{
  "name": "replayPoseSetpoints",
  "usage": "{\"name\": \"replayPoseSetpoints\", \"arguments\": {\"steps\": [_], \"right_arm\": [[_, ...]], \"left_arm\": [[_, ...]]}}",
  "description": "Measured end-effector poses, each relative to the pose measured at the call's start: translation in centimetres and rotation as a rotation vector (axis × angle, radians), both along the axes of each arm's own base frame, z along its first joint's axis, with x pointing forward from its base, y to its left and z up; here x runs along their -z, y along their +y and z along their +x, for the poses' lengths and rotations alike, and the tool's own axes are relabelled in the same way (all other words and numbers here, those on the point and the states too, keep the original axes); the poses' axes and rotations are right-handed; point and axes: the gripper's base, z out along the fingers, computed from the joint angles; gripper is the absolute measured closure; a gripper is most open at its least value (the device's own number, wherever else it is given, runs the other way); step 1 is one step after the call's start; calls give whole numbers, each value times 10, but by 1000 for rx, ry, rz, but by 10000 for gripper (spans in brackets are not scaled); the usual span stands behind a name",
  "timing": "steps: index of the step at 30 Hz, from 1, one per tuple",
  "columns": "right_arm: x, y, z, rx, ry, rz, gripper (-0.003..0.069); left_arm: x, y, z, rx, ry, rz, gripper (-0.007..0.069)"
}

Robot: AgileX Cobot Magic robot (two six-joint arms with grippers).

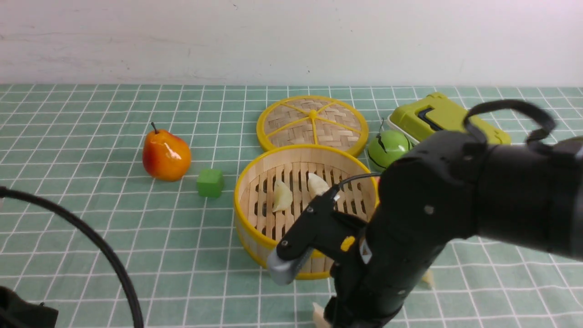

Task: Put the dumplings into the steamer on the table with the blue tablecloth.
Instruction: 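Reach for and grasp a dumpling lying on the table beside the steamer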

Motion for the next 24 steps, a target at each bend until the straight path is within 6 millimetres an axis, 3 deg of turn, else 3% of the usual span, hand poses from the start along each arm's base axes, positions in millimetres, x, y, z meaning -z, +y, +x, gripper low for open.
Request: {"name": "replayPoseSetpoints", "arguments": {"steps": [2, 3, 5, 8, 12, 17, 21, 24], "right_arm": [[21, 9, 11, 6, -19, -8, 178], [27, 11, 13, 14, -24, -6, 141], [37, 15, 19, 38, -39, -1, 81], [55, 19, 27, 88, -46, -16, 61], [69, 19, 33, 125, -65, -54, 134], [71, 18, 37, 180, -88, -74, 428], [70, 18, 37, 190, -84, -74, 423], [54, 18, 36, 196, -74, -76, 423]], "left_arm": [[0, 2, -4, -1, 1, 0, 638], [1, 2, -4, -1, 3, 0, 638], [1, 3, -4, -1, 4, 1, 638], [1, 3, -4, -1, 5, 2, 638], [2, 3, -4, 0, 7, 3, 638], [2, 4, -4, -3, 0, 16, 638], [2, 5, -3, -7, -13, 38, 638], [1, 7, -2, -11, -24, 58, 638]]}}
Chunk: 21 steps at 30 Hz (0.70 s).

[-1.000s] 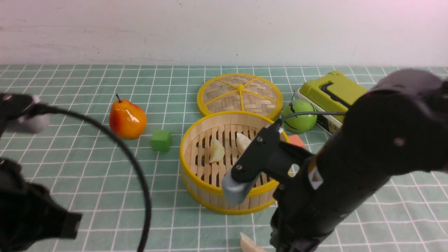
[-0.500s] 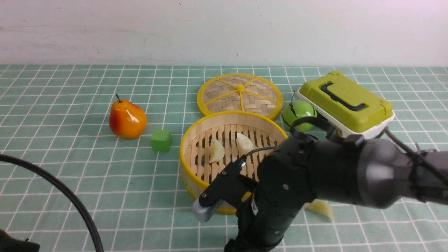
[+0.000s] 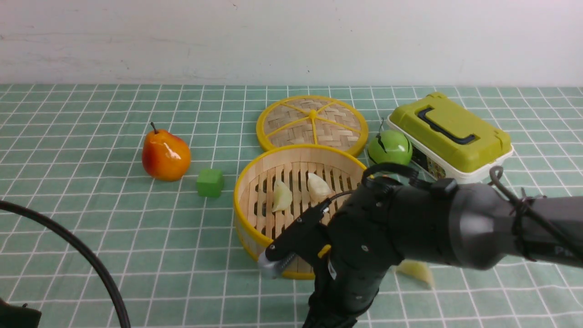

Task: Put the dumplings into the steamer on the table with the blue tablecloth.
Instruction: 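Reach for and grasp a dumpling lying on the table beside the steamer, then place the dumpling in the bamboo steamer basket with the right gripper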

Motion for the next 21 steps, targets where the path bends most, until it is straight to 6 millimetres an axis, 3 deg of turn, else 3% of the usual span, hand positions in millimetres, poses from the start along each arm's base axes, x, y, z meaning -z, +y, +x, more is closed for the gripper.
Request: {"name": "replayPoseSetpoints", "arguments": {"steps": [2, 6, 9, 12, 16, 21], "right_arm": [[-22, 2, 2, -6, -18, 17, 423], [-85, 11, 18, -9, -142, 120, 423], [-100, 15, 37, 27, -194, 170, 423], [-89, 19, 65, 88, -210, 187, 423], [-42, 21, 102, 189, -154, 148, 423], [-11, 16, 118, 249, -106, 119, 421]], "left_arm": [[0, 1, 0, -1, -5, 8, 638], [-1, 1, 1, -3, -18, 18, 638], [-1, 1, 2, -3, -24, 17, 638], [-1, 1, 2, -2, -25, 17, 638], [-1, 1, 2, -3, -23, 18, 638], [-1, 2, 1, -6, -19, 18, 638]]}}
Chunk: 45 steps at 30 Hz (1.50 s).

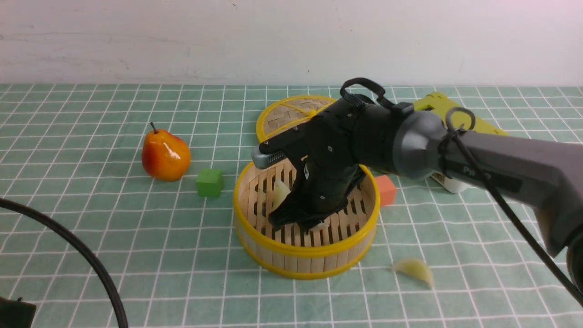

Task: Put the dumplings into the steamer on the table with the blue tablecloth.
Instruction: 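Place the dumpling in the bamboo steamer basket with the right gripper, then reach for and grasp a dumpling lying on the table beside the steamer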

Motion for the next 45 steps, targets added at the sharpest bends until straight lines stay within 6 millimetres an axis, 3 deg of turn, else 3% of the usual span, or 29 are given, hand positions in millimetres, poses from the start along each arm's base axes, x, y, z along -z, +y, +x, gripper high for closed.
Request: {"name": "replayPoseSetpoints", "arguments": {"steps": [6, 9, 14, 17, 20, 23, 29, 33, 40, 45], "right_arm": [[-16, -1, 0, 1, -29, 15, 229], [-50, -16, -9, -3, -28, -23, 85], [-104, -54, -35, -40, -6, -72, 29], [-113, -79, -47, -20, 9, -59, 43], [-93, -119, -61, 35, 38, -51, 106], [-62, -140, -65, 62, 52, -62, 159], [-4, -144, -60, 11, 82, -95, 216], [21, -140, -50, -19, 89, -108, 220], [32, -138, -46, -29, 85, -108, 251], [32, -139, -47, -43, 97, -118, 456]], "left_arm": [[0, 0, 0, -17, 7, -11, 638], [0, 0, 0, -19, 7, -13, 638], [0, 0, 0, -19, 7, -13, 638], [0, 0, 0, -19, 8, -12, 638], [0, 0, 0, -20, 9, -12, 638], [0, 0, 0, -19, 8, -11, 638], [0, 0, 0, -17, 9, -11, 638], [1, -1, -1, -14, 17, -23, 638], [1, -4, -3, -7, 39, -59, 638], [2, -4, -3, -8, 50, -57, 638]]}}
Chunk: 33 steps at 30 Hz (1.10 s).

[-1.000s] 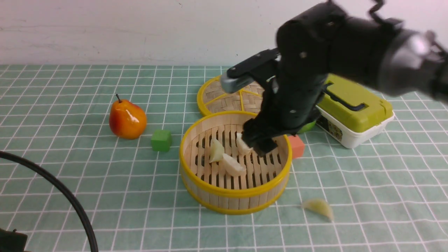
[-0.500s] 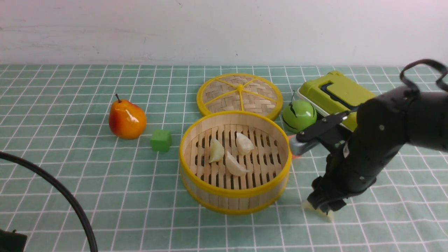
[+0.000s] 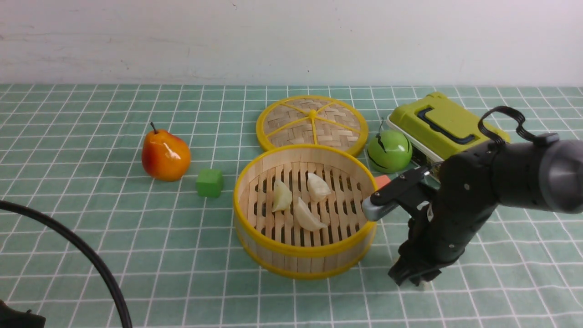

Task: Put the dumplings into the steamer on the table with the blue tablecloth.
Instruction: 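Reach for and grasp a dumpling lying on the table beside the steamer, then place the dumpling in the bamboo steamer basket with the right gripper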

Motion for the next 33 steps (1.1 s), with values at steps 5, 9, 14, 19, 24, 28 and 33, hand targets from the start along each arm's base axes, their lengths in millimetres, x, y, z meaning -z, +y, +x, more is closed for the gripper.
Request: {"name": "replayPoseSetpoints", "arguments": {"steps": [5, 9, 14, 19, 24, 28, 33], "right_arm": [[-27, -1, -2, -24, -14, 0, 454], [-82, 15, 4, -26, -124, 96, 454], [-112, 45, 22, -15, -190, 250, 454], [-77, 61, 49, 5, -129, 254, 454], [-38, 67, 61, 12, -64, 220, 454], [-30, 69, 65, 25, -70, 225, 424], [-40, 68, 64, 55, -88, 248, 267]], "left_arm": [[1, 1, -1, 15, 3, 18, 638], [0, 1, 0, 44, -6, 42, 638], [0, 0, 0, 58, -23, 48, 636], [-1, 0, 1, 59, -29, 45, 631], [-1, 0, 1, 59, -29, 45, 627], [-1, 0, 1, 59, -29, 45, 622], [-1, 0, 1, 59, -29, 45, 621]]}}
